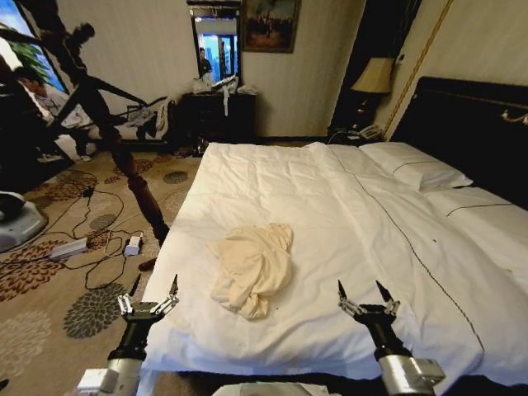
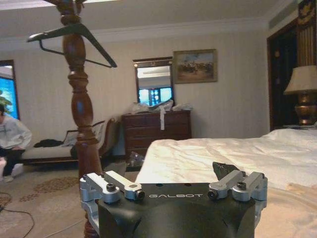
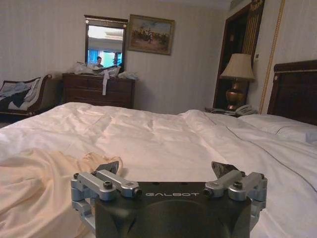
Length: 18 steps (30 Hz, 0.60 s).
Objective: Pick up the clothes from the bed and hang them on the clothes hanger.
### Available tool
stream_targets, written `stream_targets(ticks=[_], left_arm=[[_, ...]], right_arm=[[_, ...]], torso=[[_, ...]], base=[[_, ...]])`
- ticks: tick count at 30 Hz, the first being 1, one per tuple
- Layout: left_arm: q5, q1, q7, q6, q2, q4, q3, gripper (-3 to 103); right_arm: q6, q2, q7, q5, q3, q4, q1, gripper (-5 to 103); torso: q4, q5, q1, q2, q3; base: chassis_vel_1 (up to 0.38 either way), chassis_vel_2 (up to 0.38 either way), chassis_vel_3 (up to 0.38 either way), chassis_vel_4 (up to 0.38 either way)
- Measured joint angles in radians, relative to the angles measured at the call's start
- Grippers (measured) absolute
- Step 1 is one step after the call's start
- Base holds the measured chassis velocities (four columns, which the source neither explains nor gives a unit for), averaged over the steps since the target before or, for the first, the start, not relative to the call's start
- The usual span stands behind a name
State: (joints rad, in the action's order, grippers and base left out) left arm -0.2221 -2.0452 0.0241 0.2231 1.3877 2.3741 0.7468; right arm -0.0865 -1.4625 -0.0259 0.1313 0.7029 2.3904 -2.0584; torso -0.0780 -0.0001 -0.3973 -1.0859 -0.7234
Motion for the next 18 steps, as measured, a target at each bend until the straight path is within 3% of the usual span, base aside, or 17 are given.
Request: stream_targets(ticks=[6,12,18], left_arm=[[-0.056,0.006,0.041,-0.003,0.054,-0.004,0.02,98],[-0.015,0.027,0.025,-0.005,0.057,0.006,0.041,98],[-0.075,0.069,0.012,-0.03,0.038,0.001,0.103,98]], right_arm=[[-0.02,-0.011,-0.006,-0.002,-0.021,-0.002,-0.009,100],[-0.027,-0.013,-0.011,-0.011,-0.025,-0.002,-0.006,100],[-0.011,0.008,-0.012,-0.001,-0.028,0.014,-0.028,100]], torso=[[0.0001,0.0,0.0,0.0,0.0],[0.0001,0.0002,0.0,0.0,0.0],[0.0,0.0001,0.0,0.0,0.0]], base=[[0.0,0.0,0.0,0.0],[0.0,0.0,0.0,0.0],[0.0,0.0,0.0,0.0]])
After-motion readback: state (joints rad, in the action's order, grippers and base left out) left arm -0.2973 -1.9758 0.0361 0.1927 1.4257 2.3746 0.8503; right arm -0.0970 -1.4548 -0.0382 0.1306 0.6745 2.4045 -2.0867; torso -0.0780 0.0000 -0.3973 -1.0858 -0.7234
